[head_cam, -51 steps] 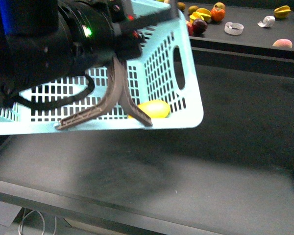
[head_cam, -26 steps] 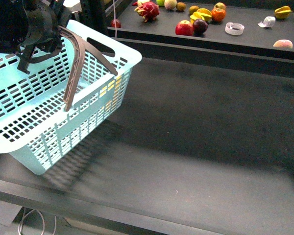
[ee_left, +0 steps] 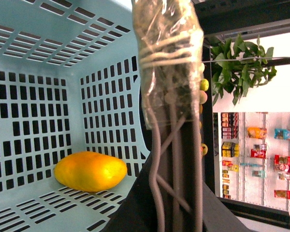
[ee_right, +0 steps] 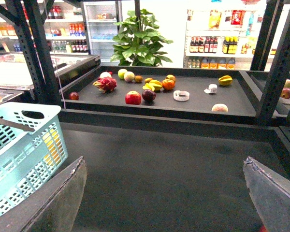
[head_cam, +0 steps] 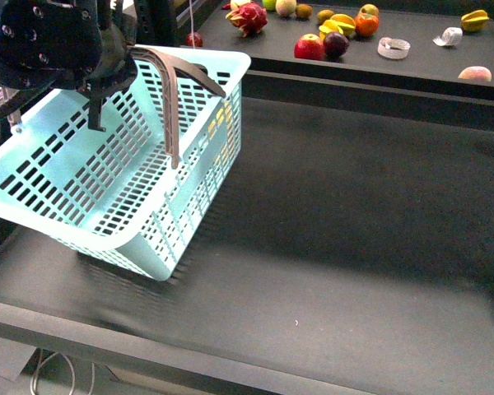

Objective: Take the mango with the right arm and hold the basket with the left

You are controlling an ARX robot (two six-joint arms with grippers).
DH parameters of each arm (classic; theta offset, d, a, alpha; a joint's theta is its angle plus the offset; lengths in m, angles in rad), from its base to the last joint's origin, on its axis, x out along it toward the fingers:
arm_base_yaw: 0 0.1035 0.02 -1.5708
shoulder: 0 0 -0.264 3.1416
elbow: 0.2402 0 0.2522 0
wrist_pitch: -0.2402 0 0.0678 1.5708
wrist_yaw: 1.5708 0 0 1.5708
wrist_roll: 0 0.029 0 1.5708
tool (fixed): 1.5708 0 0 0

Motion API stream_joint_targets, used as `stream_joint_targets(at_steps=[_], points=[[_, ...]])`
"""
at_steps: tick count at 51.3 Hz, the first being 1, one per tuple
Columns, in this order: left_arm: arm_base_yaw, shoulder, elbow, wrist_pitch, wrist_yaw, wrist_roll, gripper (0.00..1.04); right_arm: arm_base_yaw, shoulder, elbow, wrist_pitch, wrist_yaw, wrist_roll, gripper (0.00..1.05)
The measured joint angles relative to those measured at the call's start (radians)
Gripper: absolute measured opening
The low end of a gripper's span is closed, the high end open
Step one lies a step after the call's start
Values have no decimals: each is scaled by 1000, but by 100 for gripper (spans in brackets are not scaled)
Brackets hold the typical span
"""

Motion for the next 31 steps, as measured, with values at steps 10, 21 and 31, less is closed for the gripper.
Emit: stream_joint_targets(at_steps=[10,21,31], points=[[-17,40,32,-48,-54,-31,6,0,0,0,0,0,0,96],[-31,60,41,-47,-56,-76,32,0,0,0,0,0,0,96],[-32,56,34,-64,-26,-63,64,0,0,0,0,0,0,96]])
